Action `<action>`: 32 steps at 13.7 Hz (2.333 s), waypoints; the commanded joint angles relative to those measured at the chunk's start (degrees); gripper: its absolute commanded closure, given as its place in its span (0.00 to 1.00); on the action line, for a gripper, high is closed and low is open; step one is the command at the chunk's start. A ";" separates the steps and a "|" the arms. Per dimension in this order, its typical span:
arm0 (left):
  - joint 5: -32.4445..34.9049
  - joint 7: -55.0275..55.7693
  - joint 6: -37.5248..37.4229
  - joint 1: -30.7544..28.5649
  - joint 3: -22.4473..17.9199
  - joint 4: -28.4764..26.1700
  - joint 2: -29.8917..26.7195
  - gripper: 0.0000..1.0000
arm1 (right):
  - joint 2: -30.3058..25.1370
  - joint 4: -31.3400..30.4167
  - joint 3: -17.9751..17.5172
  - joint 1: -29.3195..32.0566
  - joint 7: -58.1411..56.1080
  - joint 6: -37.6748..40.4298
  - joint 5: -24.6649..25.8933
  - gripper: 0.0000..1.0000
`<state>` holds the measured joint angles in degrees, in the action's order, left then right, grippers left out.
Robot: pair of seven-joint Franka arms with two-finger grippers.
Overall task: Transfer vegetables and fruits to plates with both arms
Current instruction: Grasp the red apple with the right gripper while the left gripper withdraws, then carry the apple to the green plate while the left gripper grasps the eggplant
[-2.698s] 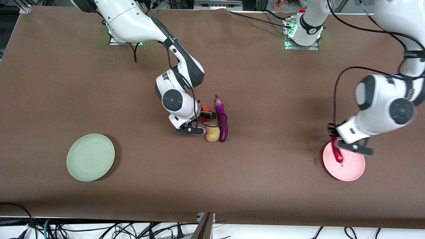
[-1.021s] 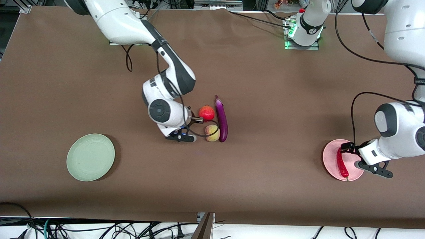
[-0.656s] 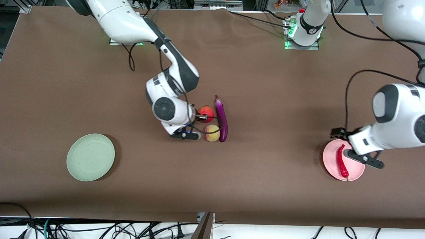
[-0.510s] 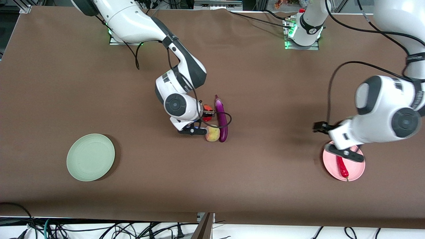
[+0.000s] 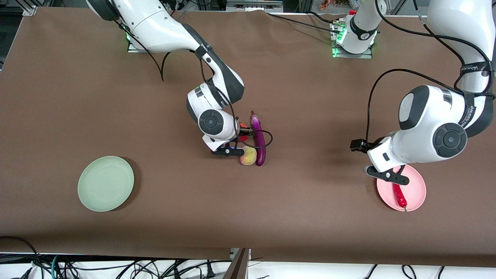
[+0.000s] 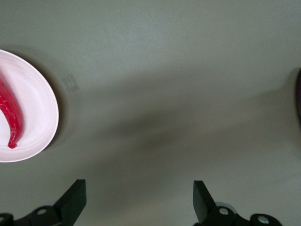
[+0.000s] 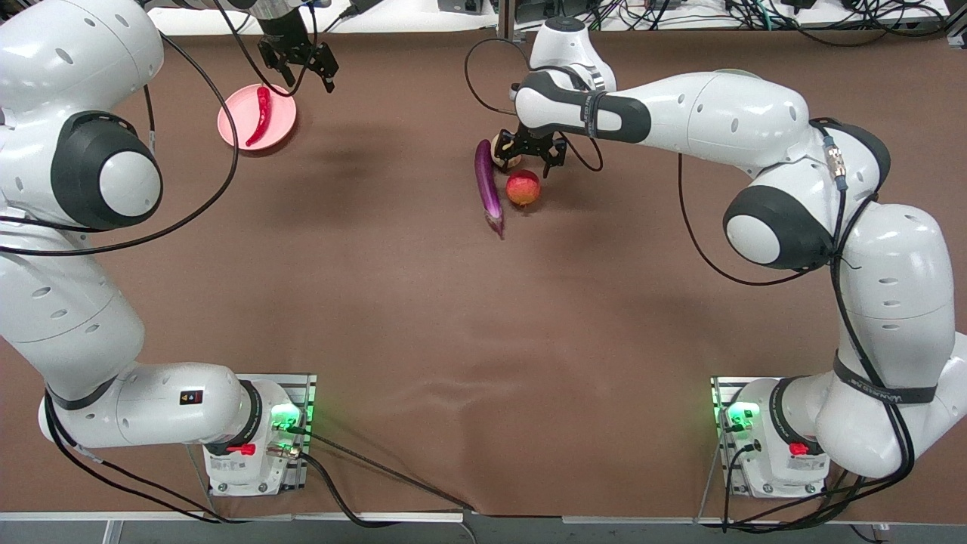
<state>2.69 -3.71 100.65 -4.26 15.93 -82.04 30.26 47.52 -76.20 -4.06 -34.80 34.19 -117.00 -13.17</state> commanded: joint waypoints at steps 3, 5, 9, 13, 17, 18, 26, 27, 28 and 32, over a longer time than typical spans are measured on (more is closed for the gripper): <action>0.74 0.10 -0.01 -0.31 0.33 -0.75 -0.91 0.00 | 0.99 -0.80 0.02 -1.41 -0.09 -2.00 1.21 0.00; 0.83 0.10 -0.01 -0.31 0.33 -0.75 -0.82 0.00 | 1.70 -0.88 0.02 -1.94 -0.09 -2.79 1.30 0.00; 0.92 0.28 0.17 0.04 0.33 -0.49 -0.73 0.00 | 2.40 -1.15 0.11 -1.94 -0.17 -3.41 3.06 0.01; 0.39 0.10 -0.36 0.04 0.50 -0.48 -1.35 0.00 | 2.40 -1.23 0.20 -1.94 -0.17 -3.50 4.20 0.74; 0.30 0.19 -0.45 0.13 3.31 -0.57 -1.35 0.00 | 0.31 -0.62 0.46 -0.11 -1.22 -2.27 4.20 0.86; 0.30 -0.33 -1.76 -0.13 3.84 -0.57 -1.87 0.00 | -1.10 -0.53 0.46 1.91 -2.18 0.26 4.20 0.86; -3.04 21.13 5.93 1.43 16.92 -11.27 -2.23 0.00 | -6.65 -0.71 11.42 15.80 -32.55 15.04 4.29 0.86; -2.60 26.76 10.23 3.27 17.55 -13.21 -2.14 0.00 | -6.47 -0.88 13.71 17.29 -37.13 15.05 4.29 0.86; -2.60 30.21 14.71 5.55 17.56 -14.88 -1.88 0.00 | -6.30 -0.97 14.34 19.57 -41.44 15.05 4.29 0.86; 6.14 40.84 35.90 12.24 17.03 -21.75 3.47 0.00 | -3.14 -0.88 14.35 28.46 -54.73 10.59 4.12 0.86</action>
<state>3.30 31.55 129.56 6.33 33.55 -101.36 31.38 43.06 -77.07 11.06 -8.85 -15.65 -103.85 -9.06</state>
